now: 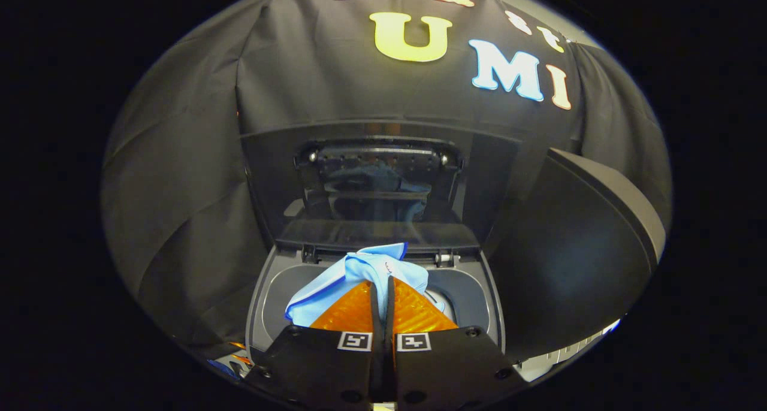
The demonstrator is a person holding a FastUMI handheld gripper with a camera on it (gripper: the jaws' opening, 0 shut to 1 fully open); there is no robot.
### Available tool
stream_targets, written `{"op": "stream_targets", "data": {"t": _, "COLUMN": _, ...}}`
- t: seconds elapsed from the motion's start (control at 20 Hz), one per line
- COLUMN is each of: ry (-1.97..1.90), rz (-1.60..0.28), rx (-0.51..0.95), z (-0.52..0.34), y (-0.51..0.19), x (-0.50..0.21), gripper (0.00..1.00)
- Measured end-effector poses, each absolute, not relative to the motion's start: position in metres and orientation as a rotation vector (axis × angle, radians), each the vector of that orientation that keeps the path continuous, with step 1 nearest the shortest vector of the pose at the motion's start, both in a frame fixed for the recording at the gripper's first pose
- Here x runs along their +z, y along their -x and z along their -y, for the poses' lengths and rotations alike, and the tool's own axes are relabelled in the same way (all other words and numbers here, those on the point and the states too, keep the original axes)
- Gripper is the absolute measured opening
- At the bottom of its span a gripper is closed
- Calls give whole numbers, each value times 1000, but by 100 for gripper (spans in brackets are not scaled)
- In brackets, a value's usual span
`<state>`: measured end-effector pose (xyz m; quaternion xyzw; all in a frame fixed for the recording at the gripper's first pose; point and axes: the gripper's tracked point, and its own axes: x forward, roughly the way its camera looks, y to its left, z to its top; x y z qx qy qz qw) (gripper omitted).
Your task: Put the clothes into the washing machine and then close the washing machine lid.
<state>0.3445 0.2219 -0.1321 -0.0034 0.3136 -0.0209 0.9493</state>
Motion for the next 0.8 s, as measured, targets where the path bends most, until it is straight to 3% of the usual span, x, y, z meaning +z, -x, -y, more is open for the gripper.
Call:
{"op": "stream_targets", "data": {"t": 0.45, "ry": 45, "rz": -773, "rx": -1, "z": -235, "y": -340, "x": -190, "gripper": 4}}
{"op": "stream_targets", "data": {"t": 0.55, "ry": 71, "rz": -786, "rx": -10, "z": -229, "y": -338, "x": -194, "gripper": 10}}
{"op": "stream_targets", "data": {"t": 0.65, "ry": 74, "rz": -773, "rx": -16, "z": -227, "y": -341, "x": -189, "gripper": 28}}
{"op": "stream_targets", "data": {"t": 0.8, "ry": 69, "rz": -751, "rx": -7, "z": -232, "y": -339, "x": -177, "gripper": 69}}
